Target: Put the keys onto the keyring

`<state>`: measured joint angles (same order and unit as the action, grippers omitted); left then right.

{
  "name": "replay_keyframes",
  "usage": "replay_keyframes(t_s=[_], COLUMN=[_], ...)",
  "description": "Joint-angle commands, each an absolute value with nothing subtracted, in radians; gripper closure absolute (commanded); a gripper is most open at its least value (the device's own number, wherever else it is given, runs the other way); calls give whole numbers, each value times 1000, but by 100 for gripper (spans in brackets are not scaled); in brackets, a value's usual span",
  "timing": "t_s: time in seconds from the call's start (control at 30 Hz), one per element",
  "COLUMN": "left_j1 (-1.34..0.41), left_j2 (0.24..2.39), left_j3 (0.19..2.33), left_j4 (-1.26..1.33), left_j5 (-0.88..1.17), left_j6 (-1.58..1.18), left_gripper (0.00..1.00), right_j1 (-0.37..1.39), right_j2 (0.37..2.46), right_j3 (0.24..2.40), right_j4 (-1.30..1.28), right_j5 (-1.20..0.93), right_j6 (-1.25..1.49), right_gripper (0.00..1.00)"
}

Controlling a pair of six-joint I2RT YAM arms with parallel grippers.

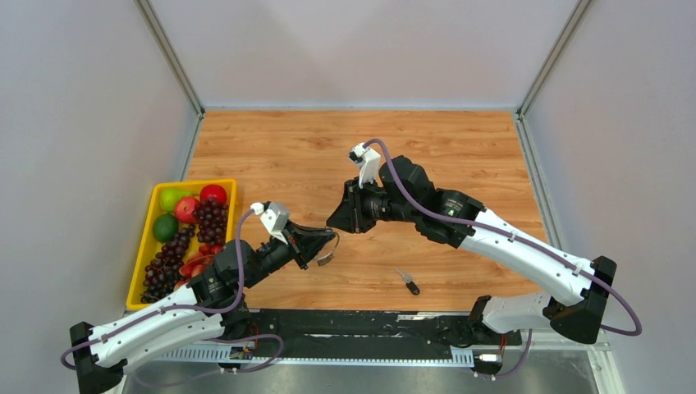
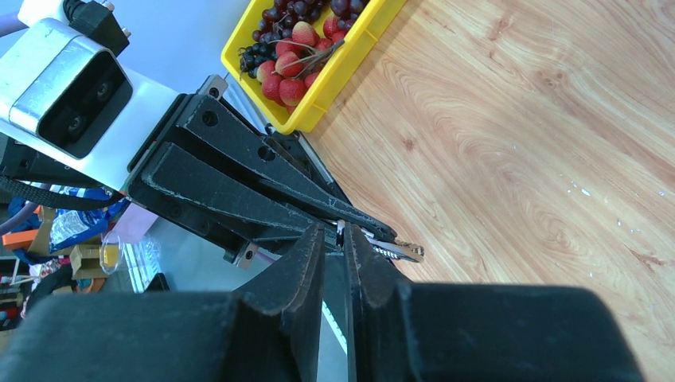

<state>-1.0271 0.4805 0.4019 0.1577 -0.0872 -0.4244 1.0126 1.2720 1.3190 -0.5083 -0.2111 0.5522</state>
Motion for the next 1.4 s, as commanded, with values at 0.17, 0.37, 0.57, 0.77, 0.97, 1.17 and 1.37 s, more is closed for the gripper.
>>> replay_keyframes(t_s=[0.17,0.37,0.57,0.77,0.97,1.17,1.37], left_j1=[-1031,-1031,-1031,-1031,-1031,-1031,-1031], left_j2=[470,470,468,460,440,434,419], left_j3=[445,445,445,444,437,434,428], left_j4=[186,187,191,197,196,188,191], left_j5=[-88,-89,-89,-83,-76,-63,-37], left_j6=[-411,-411,-410,-402,-373,-326,-275], left_gripper=[100,100,100,98,76,57,50], right_j1=[1021,1023,1029,1040,1052,1067,1071], right_j2=[1271,1272,1278,1274,1270,1284,1287], right_j3=[1359,1357,1357,1359,1372,1416,1428], right_j4=[-461,-463,-465,-468,-468,-501,-515], right_j5=[-208,-204,-192,-160,-141,-113,-93], right_j6=[561,563,562,556,555,545,542], right_gripper=[85,88,100,100,100,100,100])
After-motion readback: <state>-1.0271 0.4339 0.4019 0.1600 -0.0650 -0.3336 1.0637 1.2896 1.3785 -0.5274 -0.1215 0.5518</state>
